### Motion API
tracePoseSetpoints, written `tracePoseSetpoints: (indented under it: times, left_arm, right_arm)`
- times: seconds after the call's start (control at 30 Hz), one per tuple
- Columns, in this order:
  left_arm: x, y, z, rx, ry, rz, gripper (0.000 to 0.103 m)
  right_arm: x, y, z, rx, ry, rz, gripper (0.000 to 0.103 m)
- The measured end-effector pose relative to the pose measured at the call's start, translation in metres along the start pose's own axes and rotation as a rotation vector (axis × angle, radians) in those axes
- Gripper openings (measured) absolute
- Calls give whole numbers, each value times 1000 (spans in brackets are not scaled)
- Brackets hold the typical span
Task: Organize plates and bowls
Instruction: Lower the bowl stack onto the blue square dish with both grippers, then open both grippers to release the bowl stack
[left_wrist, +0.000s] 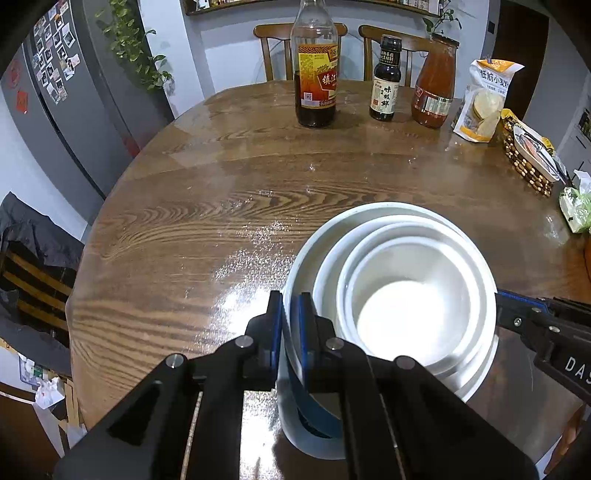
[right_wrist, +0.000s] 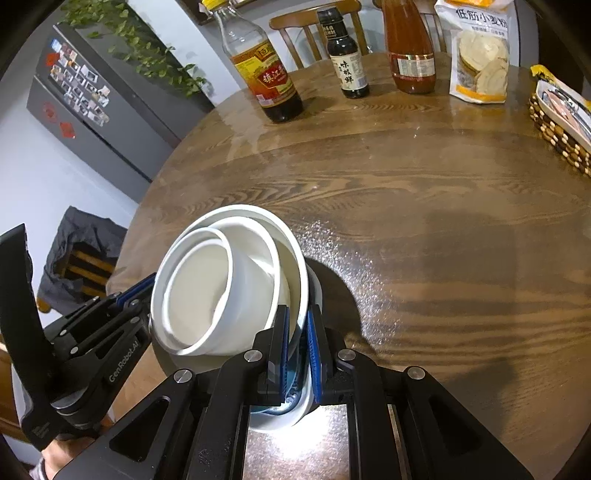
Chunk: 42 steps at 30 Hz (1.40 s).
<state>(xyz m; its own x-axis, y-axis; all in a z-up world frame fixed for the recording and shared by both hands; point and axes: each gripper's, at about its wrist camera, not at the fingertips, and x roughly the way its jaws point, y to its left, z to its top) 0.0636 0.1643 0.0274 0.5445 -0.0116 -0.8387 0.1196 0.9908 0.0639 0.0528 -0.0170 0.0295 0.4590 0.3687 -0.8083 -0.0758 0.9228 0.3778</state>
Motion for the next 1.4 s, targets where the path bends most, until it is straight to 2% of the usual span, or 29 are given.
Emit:
tracePoseSetpoints:
  times: [0.53, 0.6, 0.93, 1.27, 1.4]
  left_arm:
    - [1, -2, 1, -1, -1, -4, 6]
    - [1, -1, 1, -2, -2, -1, 9]
    - [1, 1, 0, 1, 3, 10, 11]
    - [1, 10, 0, -18, 0, 47, 39]
    - [1, 13, 1, -26, 2, 52, 45]
  right_arm:
    - [0, 3, 2, -14, 1, -50, 15]
    - [0, 3, 2, -12, 2, -52, 15]
    - [-1, 6, 2, -22, 2, -74, 15]
    - [-1, 8, 3, -26, 3, -105, 15]
    - [-1, 8, 4, -28, 3, -112, 15]
